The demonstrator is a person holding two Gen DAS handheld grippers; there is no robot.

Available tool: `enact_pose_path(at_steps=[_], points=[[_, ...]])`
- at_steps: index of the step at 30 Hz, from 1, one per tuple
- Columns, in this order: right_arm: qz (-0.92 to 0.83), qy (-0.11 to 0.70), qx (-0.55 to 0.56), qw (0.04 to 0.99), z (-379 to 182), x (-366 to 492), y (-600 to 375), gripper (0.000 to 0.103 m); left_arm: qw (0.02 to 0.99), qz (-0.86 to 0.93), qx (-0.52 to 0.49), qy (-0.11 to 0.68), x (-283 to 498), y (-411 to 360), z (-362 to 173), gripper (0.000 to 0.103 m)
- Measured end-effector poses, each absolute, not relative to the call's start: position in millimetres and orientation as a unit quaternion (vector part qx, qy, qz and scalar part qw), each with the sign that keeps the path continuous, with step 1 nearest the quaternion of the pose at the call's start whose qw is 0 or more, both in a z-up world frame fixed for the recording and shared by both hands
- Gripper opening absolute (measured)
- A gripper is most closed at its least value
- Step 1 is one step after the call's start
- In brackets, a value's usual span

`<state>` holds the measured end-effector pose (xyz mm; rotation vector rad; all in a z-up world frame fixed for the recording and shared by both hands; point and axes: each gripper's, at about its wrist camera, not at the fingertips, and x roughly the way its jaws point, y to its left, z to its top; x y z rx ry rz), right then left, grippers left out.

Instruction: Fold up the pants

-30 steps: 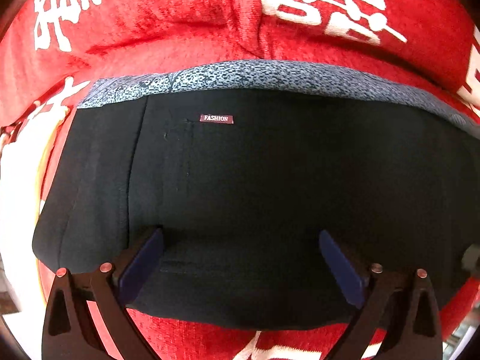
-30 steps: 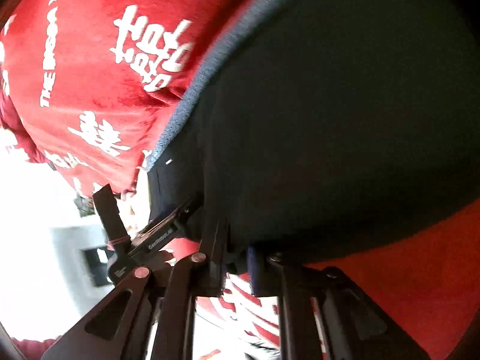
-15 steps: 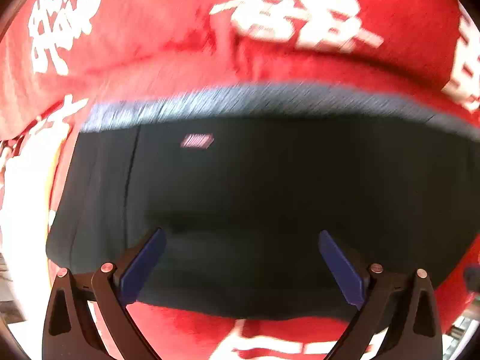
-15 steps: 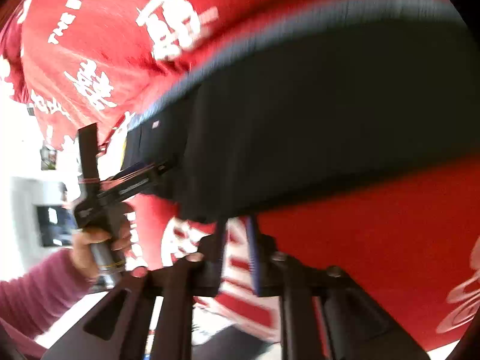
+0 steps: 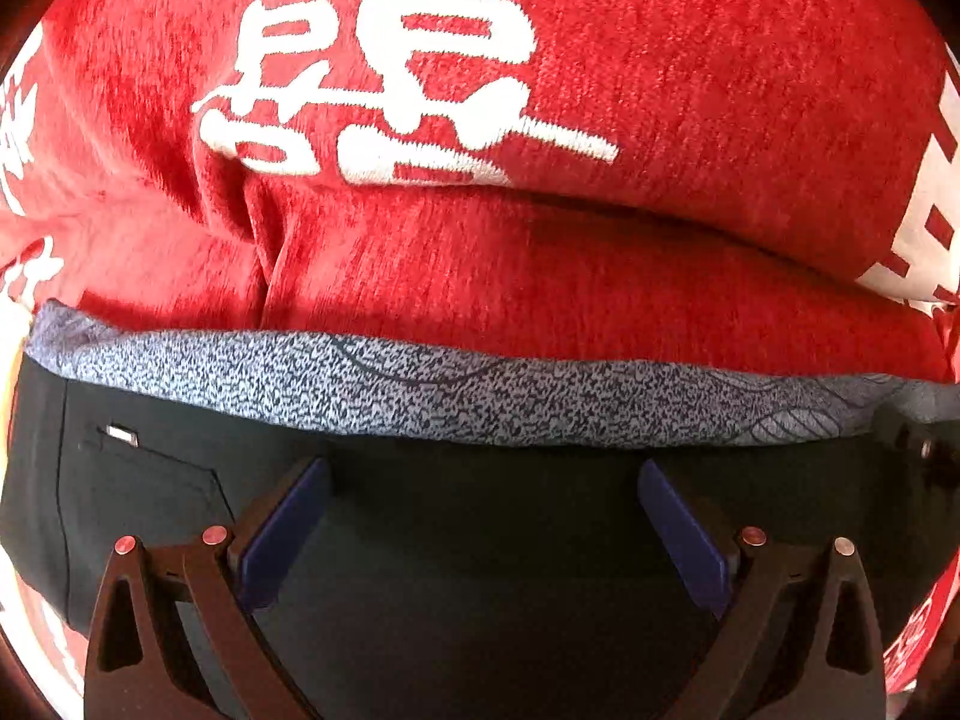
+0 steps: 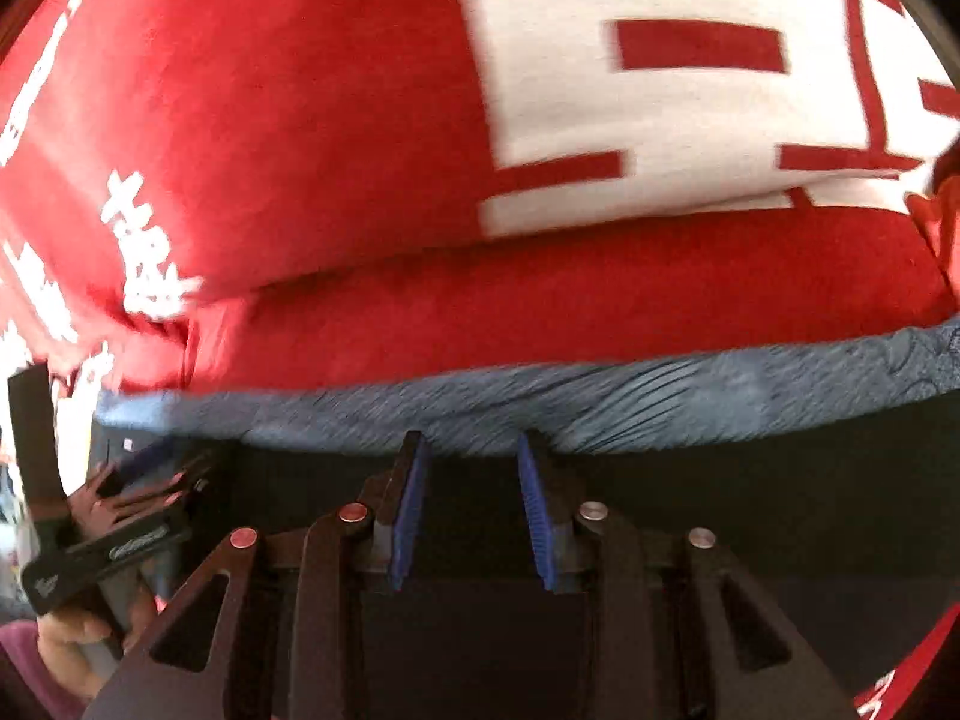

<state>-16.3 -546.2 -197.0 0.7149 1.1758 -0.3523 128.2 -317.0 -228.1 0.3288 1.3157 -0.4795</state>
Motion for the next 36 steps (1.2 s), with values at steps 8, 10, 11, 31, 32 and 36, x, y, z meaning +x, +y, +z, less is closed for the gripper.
enact_pose_path(at_steps=[8, 10, 11, 31, 32, 36], points=[[-0.277, 0.544, 0.32, 0.725, -185, -58, -617, 0.035, 0.752, -0.214, 0.188, 0.595, 128, -326, -207, 0.102], [-0.27, 0.547, 0.325, 0.723, -173, -74, -616, 0.038, 0.75, -0.223, 0.183, 0.595, 116, -330, -197, 0.102], [-0.262, 0.55, 0.323, 0.724, -168, -83, -613, 0.041, 0.747, -0.227, 0.184, 0.597, 110, -332, -194, 0.102], [-0.205, 0.566, 0.342, 0.722, -171, -179, -572, 0.054, 0.742, -0.167, 0.197, 0.619, 37, -341, -220, 0.103], [-0.2, 0.568, 0.337, 0.724, -171, -180, -571, 0.055, 0.743, -0.163, 0.197, 0.618, 37, -342, -221, 0.103], [-0.189, 0.568, 0.335, 0.727, -173, -170, -568, 0.056, 0.746, -0.153, 0.194, 0.618, 44, -343, -225, 0.103]])
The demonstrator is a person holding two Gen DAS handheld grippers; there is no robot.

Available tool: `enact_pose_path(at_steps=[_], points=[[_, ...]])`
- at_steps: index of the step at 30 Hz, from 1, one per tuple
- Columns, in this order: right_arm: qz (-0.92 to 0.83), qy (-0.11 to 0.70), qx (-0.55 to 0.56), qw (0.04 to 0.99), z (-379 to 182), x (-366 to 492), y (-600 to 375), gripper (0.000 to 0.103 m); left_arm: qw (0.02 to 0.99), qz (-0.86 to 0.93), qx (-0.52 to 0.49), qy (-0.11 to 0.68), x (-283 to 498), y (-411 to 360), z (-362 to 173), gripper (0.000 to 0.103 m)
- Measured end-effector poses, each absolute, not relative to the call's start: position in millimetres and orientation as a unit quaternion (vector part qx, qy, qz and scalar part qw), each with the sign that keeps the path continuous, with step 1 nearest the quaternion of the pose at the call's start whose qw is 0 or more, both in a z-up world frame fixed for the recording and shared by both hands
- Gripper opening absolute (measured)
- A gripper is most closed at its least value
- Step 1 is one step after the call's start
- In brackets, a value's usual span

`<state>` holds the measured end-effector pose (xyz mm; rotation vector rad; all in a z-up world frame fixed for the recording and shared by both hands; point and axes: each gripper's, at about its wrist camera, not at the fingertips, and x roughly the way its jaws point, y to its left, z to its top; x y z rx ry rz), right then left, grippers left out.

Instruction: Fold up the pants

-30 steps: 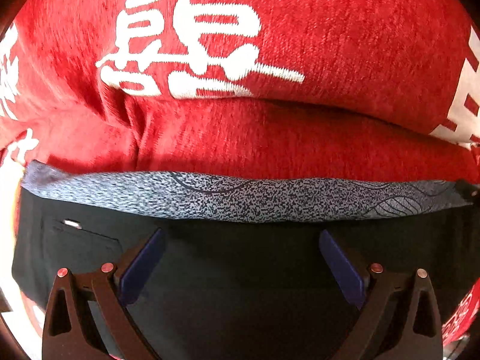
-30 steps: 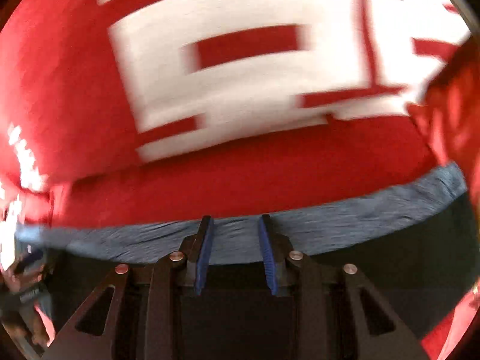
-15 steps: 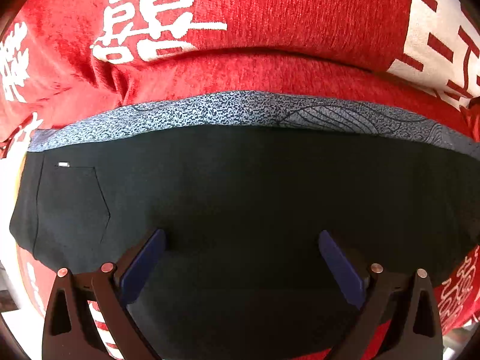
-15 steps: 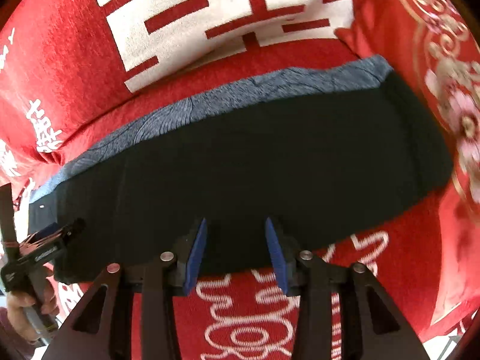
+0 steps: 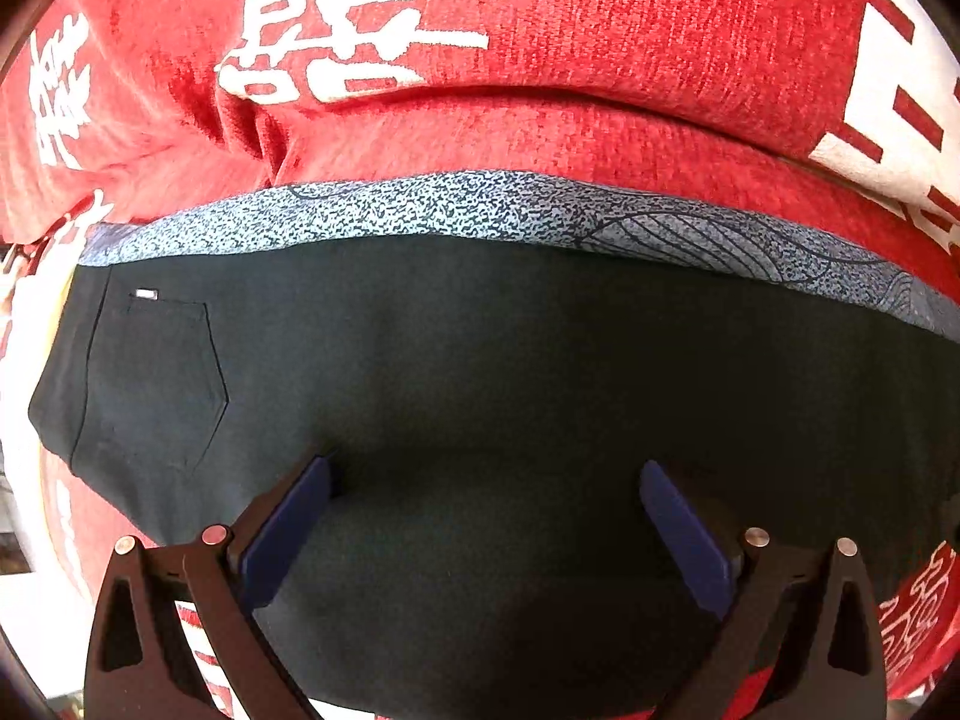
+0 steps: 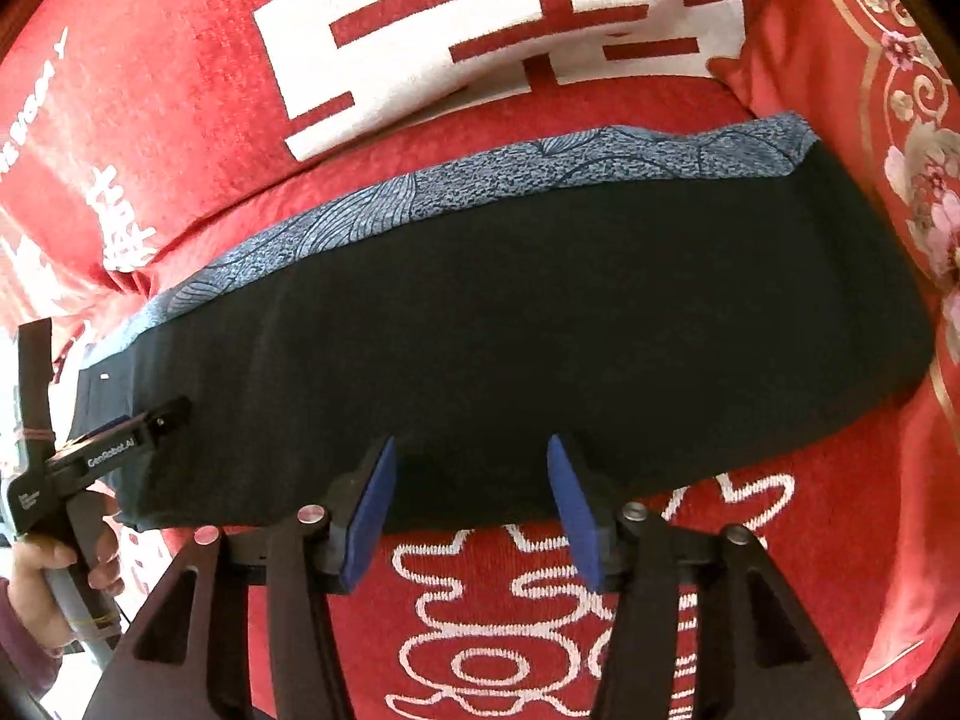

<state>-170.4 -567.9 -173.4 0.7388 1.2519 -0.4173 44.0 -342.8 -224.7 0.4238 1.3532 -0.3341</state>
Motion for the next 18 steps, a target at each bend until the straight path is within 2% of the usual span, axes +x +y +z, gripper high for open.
enact_pose_path(at_steps=[8, 18], points=[[-0.175, 0.574, 0.332, 0.727, -179, -156, -565, 0.068, 0.747, -0.139, 0.186, 0.623, 46, -340, -225, 0.103], [-0.168, 0.571, 0.341, 0.727, -184, -150, -565, 0.069, 0.744, -0.136, 0.19, 0.626, 45, -341, -224, 0.103]])
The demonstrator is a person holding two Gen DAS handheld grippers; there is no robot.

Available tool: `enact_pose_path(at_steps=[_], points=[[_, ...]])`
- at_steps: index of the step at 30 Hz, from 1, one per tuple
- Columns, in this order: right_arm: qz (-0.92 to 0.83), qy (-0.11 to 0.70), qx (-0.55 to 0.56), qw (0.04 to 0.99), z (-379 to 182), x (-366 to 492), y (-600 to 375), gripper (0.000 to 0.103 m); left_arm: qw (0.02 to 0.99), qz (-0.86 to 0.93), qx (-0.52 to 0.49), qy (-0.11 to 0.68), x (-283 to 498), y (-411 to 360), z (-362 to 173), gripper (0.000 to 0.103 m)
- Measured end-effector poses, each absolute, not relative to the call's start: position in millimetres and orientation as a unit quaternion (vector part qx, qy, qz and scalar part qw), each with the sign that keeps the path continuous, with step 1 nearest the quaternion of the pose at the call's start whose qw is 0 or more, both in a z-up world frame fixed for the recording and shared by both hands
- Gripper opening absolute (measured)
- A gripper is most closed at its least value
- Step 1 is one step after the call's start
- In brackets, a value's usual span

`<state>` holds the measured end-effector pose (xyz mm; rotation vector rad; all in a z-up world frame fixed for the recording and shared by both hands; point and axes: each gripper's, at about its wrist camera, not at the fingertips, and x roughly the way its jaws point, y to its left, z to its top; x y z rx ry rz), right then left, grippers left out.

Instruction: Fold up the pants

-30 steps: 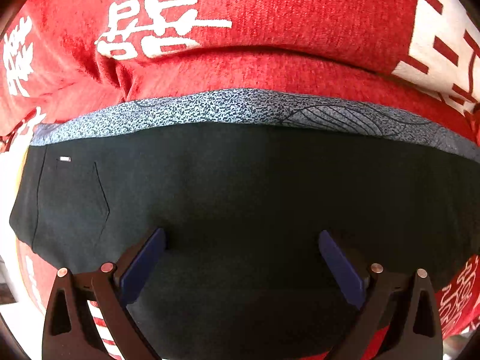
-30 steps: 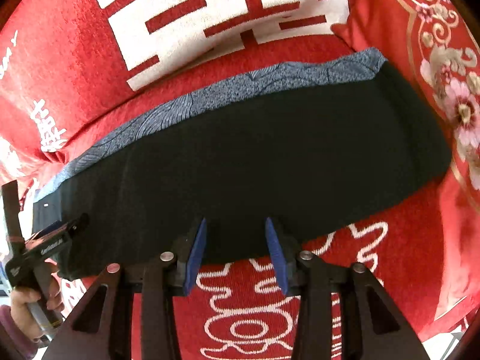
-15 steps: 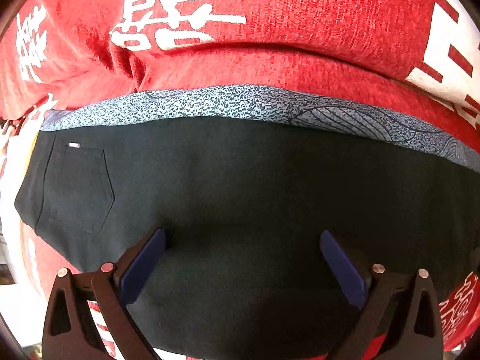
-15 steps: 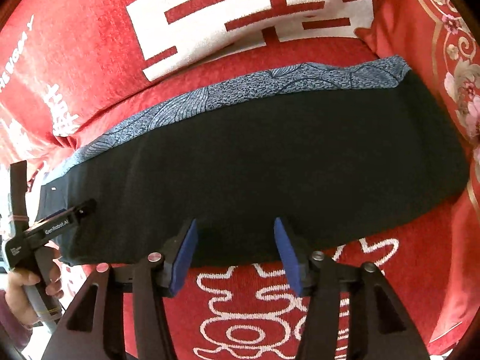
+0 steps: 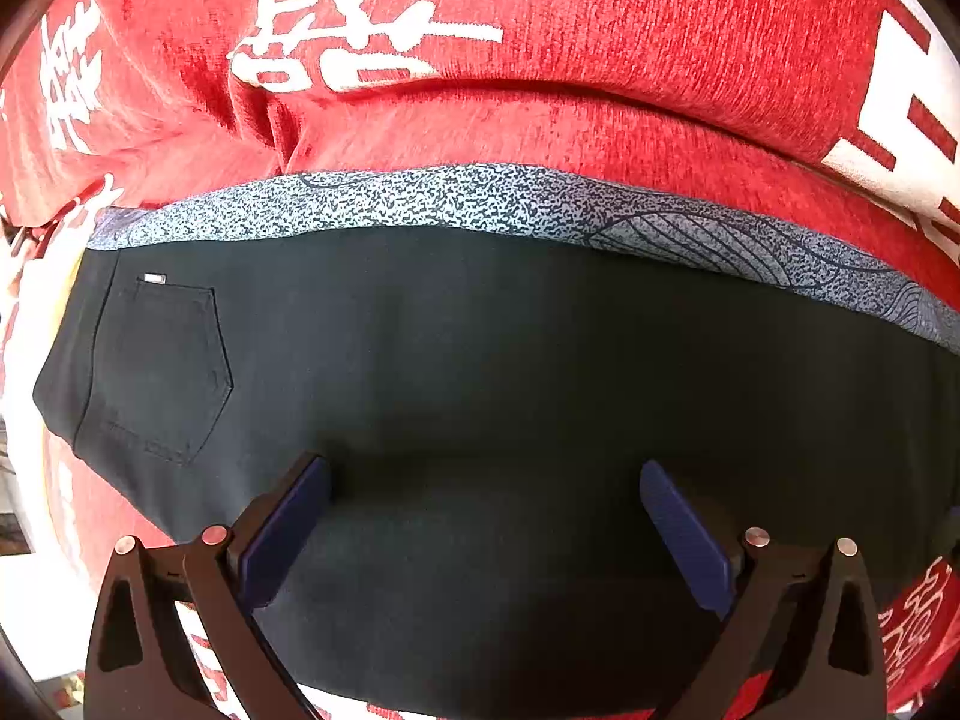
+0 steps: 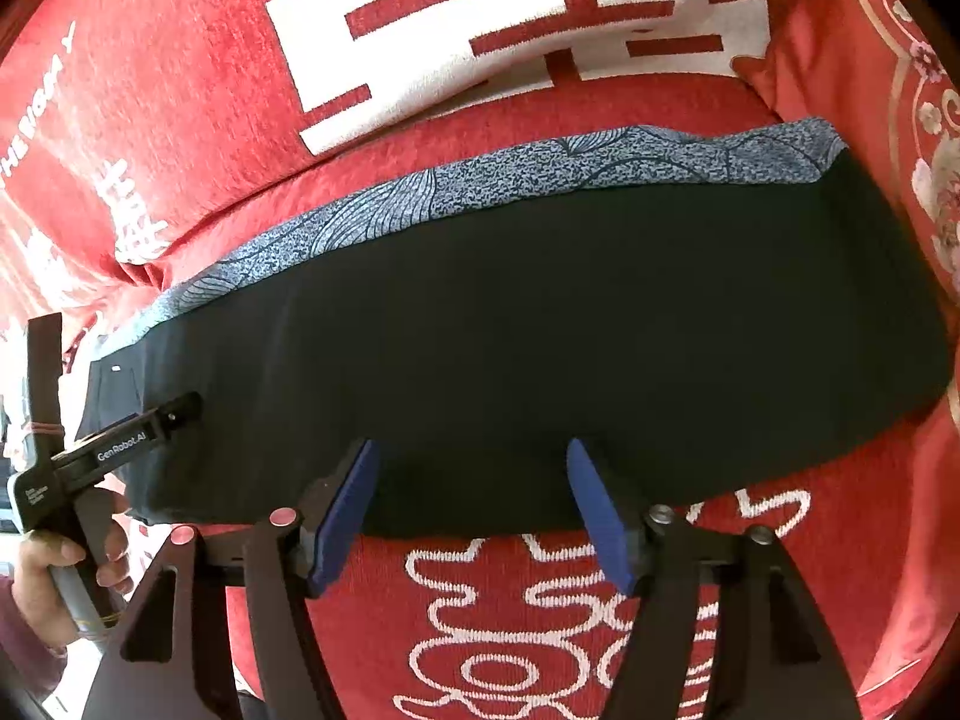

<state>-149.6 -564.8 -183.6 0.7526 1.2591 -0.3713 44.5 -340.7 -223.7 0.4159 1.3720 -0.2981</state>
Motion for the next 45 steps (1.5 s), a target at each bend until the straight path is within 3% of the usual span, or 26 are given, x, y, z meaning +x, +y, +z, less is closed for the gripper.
enact_pose_path(at_steps=[29, 45], points=[[-0.168, 0.551, 0.37, 0.729, -181, -157, -569, 0.072, 0.744, -0.136, 0.193, 0.625, 42, -341, -223, 0.103], [-0.196, 0.464, 0.48, 0.718, -166, -216, -608, 0.072, 0.729, -0.144, 0.229, 0.629, 37, -358, -214, 0.103]])
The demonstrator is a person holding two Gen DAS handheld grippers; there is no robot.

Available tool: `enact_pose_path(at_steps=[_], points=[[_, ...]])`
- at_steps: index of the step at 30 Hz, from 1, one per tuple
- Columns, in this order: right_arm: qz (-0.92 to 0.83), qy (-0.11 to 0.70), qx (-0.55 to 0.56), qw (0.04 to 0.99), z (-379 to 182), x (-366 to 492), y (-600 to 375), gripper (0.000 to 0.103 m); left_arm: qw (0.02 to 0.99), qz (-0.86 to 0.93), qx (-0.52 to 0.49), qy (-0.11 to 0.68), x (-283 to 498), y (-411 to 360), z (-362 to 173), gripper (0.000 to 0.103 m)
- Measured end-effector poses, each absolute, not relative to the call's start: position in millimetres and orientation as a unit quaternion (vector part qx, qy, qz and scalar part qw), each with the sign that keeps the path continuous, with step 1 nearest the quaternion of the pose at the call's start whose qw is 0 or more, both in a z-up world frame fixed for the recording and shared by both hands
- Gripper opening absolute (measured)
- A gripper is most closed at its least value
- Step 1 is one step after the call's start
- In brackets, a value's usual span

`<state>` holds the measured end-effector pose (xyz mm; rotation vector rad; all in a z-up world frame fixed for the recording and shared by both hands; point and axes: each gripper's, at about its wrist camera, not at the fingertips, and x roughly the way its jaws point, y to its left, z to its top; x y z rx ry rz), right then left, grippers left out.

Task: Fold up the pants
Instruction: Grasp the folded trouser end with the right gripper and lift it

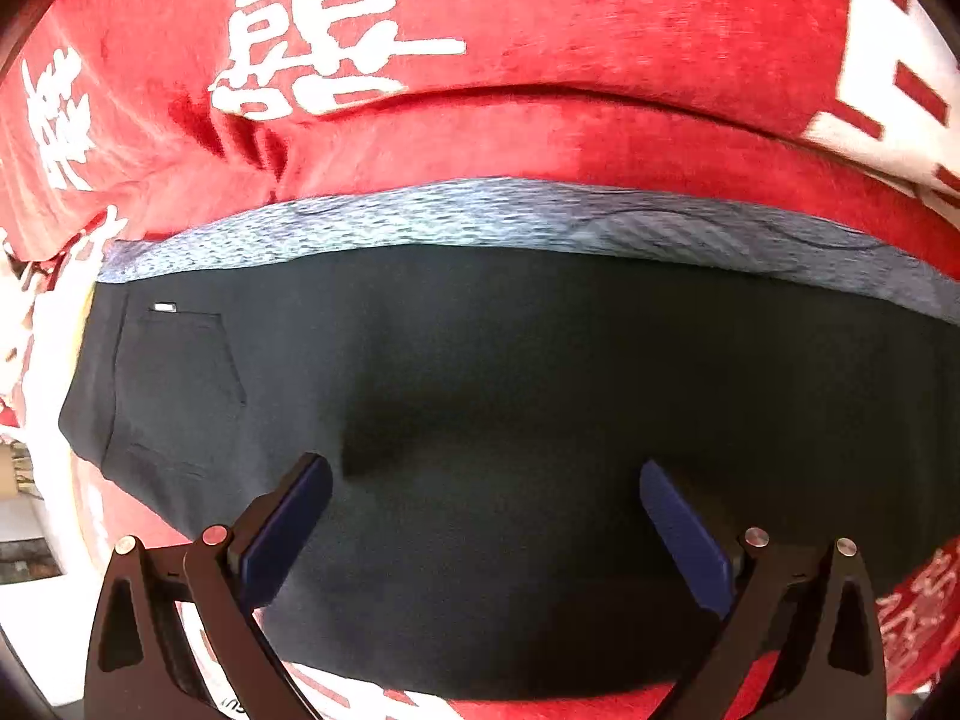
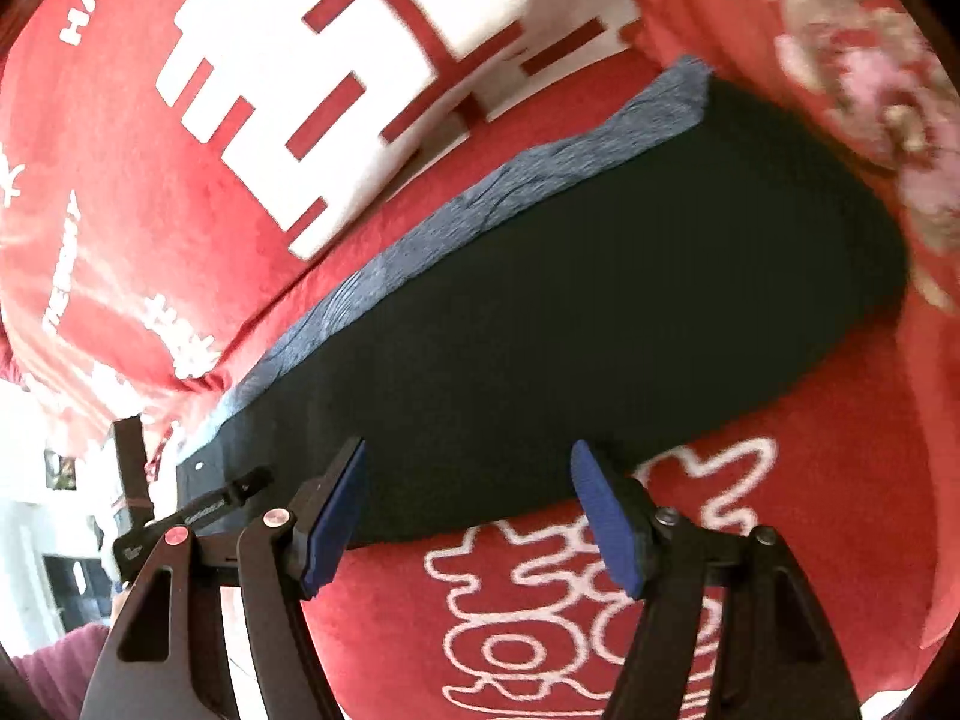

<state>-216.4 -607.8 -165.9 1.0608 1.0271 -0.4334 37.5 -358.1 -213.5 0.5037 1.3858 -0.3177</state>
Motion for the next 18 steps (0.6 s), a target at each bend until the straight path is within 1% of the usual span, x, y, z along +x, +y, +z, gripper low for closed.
enact_pose_path(at_steps=[4, 6, 11, 12, 13, 14, 16, 18], points=[[-0.256, 0.448, 0.484, 0.706, -162, -236, -624, 0.072, 0.729, -0.184, 0.234, 0.616, 21, -381, -200, 0.103], [-0.291, 0.441, 0.496, 0.689, -164, -251, -636, 0.071, 0.729, -0.204, 0.233, 0.611, 14, -395, -196, 0.103], [-0.331, 0.436, 0.518, 0.658, -173, -277, -651, 0.046, 0.72, -0.245, 0.225, 0.609, 1, -434, -197, 0.103], [-0.334, 0.432, 0.522, 0.655, -174, -282, -652, 0.043, 0.717, -0.247, 0.228, 0.611, -1, -438, -199, 0.103], [-0.336, 0.428, 0.528, 0.652, -176, -285, -654, 0.035, 0.713, -0.249, 0.231, 0.613, -7, -449, -203, 0.103], [-0.333, 0.426, 0.532, 0.651, -179, -286, -656, 0.02, 0.708, -0.255, 0.237, 0.615, -11, -454, -207, 0.103], [-0.333, 0.428, 0.526, 0.655, -178, -288, -662, 0.009, 0.706, -0.252, 0.254, 0.612, -17, -457, -216, 0.103], [-0.327, 0.421, 0.511, 0.675, -168, -282, -665, 0.008, 0.706, -0.246, 0.246, 0.617, -19, -455, -222, 0.103]])
